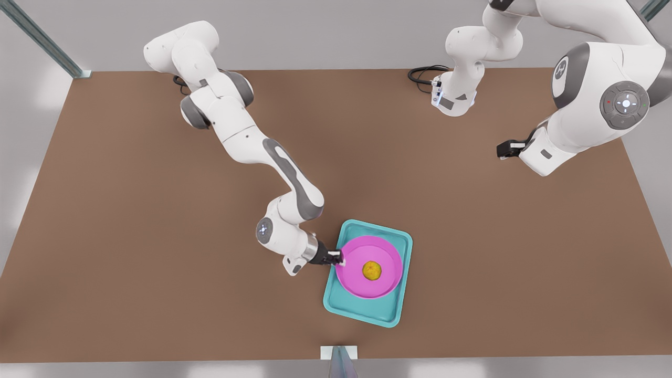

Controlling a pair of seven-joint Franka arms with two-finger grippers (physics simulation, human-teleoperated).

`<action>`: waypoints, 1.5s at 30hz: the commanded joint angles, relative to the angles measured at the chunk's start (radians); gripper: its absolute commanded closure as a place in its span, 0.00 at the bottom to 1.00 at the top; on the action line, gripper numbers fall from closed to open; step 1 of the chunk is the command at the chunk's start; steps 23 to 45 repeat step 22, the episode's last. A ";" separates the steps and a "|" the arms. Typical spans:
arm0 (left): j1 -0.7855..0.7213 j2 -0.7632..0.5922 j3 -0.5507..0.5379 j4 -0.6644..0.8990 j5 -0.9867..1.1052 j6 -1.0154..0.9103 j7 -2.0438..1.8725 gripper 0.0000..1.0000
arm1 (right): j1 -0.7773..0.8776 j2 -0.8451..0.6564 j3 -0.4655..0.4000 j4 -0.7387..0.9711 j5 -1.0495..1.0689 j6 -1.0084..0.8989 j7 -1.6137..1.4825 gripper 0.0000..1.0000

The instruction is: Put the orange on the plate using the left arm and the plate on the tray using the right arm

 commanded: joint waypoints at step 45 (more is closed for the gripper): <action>0.000 0.003 0.000 0.002 0.003 0.001 0.004 0.00 | -0.365 -1.104 -0.076 -0.546 -0.922 -1.033 -0.442 0.00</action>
